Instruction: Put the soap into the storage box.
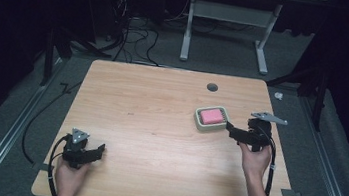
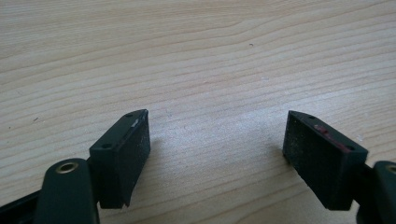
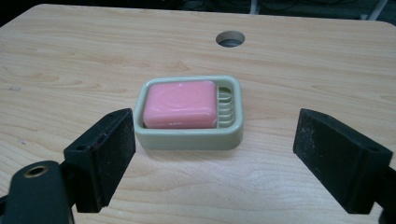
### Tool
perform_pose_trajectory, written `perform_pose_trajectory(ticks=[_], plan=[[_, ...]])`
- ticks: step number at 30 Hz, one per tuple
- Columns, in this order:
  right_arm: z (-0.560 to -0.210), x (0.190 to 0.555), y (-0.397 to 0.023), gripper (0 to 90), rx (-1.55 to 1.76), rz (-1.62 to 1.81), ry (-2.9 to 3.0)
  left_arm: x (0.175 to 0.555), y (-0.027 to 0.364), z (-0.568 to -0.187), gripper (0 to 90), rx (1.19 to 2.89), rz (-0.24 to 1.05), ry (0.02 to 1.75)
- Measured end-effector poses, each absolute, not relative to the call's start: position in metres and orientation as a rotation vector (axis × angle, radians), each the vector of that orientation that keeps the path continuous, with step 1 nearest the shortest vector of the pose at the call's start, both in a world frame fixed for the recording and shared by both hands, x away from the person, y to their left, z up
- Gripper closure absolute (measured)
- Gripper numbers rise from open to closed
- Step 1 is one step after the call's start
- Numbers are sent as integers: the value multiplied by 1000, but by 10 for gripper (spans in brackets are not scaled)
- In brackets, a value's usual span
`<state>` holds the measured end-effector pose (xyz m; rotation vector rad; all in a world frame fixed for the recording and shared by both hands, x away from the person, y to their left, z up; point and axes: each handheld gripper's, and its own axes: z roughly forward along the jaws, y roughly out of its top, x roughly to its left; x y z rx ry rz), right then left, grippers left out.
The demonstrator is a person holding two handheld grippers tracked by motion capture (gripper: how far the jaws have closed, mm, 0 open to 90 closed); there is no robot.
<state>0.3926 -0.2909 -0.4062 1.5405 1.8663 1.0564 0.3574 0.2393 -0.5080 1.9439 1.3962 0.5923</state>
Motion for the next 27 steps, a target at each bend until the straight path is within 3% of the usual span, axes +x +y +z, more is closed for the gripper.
perform_pose_trajectory(ticks=[27], plan=[[-406, 357, -308, 140, 1526, 1087, 1840, 357, 239, -508, 235, 1944, 594, 1396]])
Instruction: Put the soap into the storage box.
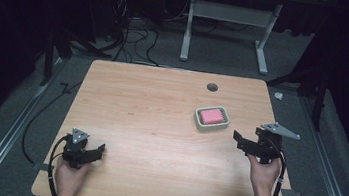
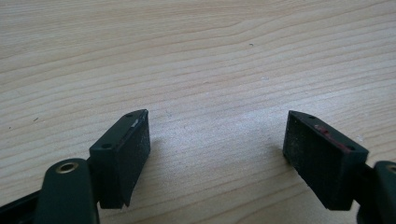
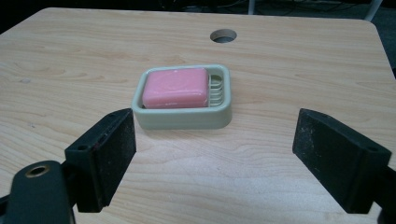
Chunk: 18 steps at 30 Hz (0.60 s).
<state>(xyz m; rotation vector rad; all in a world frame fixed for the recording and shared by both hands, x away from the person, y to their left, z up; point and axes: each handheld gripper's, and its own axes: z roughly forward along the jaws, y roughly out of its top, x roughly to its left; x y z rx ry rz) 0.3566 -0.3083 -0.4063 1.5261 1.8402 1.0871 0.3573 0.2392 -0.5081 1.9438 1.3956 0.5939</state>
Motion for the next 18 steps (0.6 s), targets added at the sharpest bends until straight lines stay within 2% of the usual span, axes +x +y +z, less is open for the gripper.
perform_pose_trajectory(ticks=[18], plan=[[-411, 339, -308, 144, 1509, 1110, 1851, 357, 239, -508, 234, 1943, 595, 1395]])
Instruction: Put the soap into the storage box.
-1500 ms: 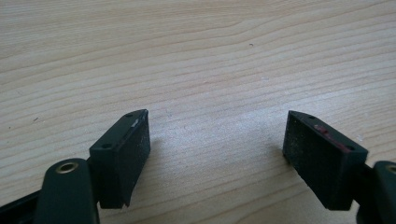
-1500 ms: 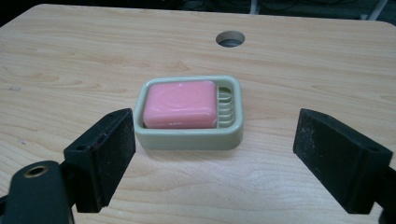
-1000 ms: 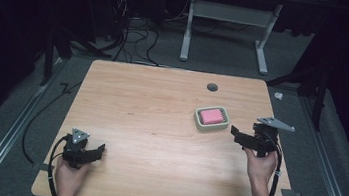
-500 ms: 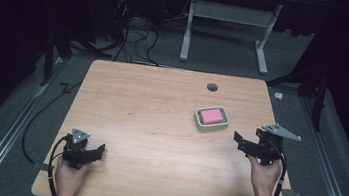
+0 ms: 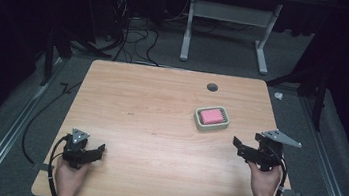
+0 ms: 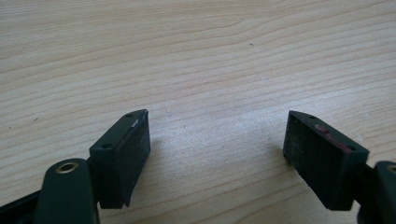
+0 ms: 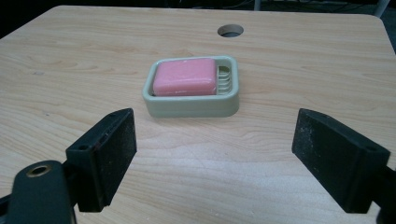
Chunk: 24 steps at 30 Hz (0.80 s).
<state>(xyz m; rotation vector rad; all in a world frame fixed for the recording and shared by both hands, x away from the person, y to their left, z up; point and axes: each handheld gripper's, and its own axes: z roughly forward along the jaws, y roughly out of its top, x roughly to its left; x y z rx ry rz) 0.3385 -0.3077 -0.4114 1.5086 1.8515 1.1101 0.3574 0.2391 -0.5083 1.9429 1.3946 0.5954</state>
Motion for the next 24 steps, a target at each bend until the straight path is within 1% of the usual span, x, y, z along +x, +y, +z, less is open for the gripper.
perform_pose_trajectory(ticks=[24], plan=[[-439, 326, -306, 148, 1552, 1102, 1893, 357, 239, -508, 234, 1943, 596, 1395]])
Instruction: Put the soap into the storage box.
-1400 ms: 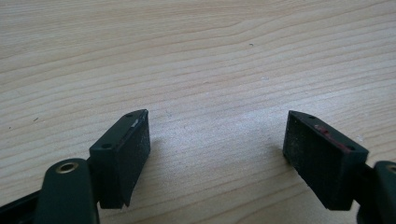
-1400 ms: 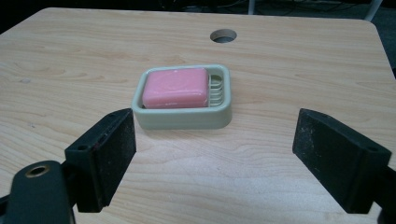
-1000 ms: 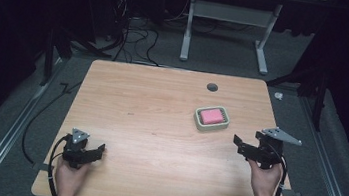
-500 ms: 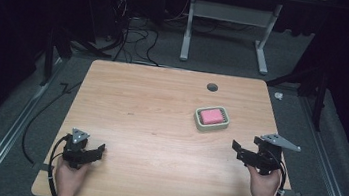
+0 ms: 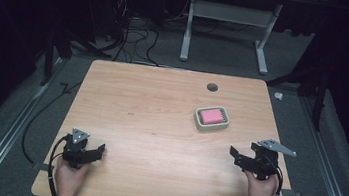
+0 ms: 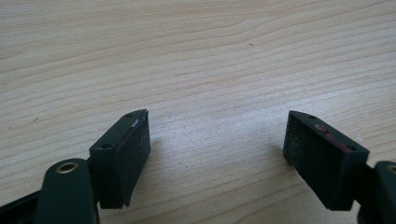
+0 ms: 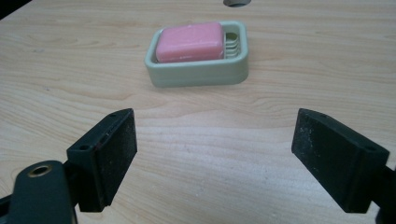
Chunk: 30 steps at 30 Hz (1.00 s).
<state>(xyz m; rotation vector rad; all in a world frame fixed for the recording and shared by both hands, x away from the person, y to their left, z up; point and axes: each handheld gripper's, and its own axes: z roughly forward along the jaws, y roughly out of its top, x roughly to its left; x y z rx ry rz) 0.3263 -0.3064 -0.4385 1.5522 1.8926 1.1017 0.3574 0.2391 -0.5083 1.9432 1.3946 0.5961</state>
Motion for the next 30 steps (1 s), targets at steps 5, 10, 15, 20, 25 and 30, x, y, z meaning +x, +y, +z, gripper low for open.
perform_pose_trajectory(ticks=[5, 10, 15, 20, 25, 30], plan=[[-445, 325, -306, 149, 1570, 1101, 1896, 357, 239, -508, 234, 1943, 596, 1395], [-451, 324, -306, 150, 1581, 1087, 1906, 357, 239, -508, 234, 1942, 595, 1394], [-458, 323, -305, 150, 1594, 1078, 1912, 357, 239, -508, 234, 1942, 596, 1395], [-465, 323, -305, 151, 1604, 1062, 1920, 357, 239, -508, 234, 1943, 596, 1395], [-473, 324, -302, 151, 1608, 1027, 1935, 357, 239, -508, 234, 1943, 595, 1394], [-480, 325, -300, 151, 1603, 997, 1951, 357, 239, -508, 234, 1943, 596, 1395]])
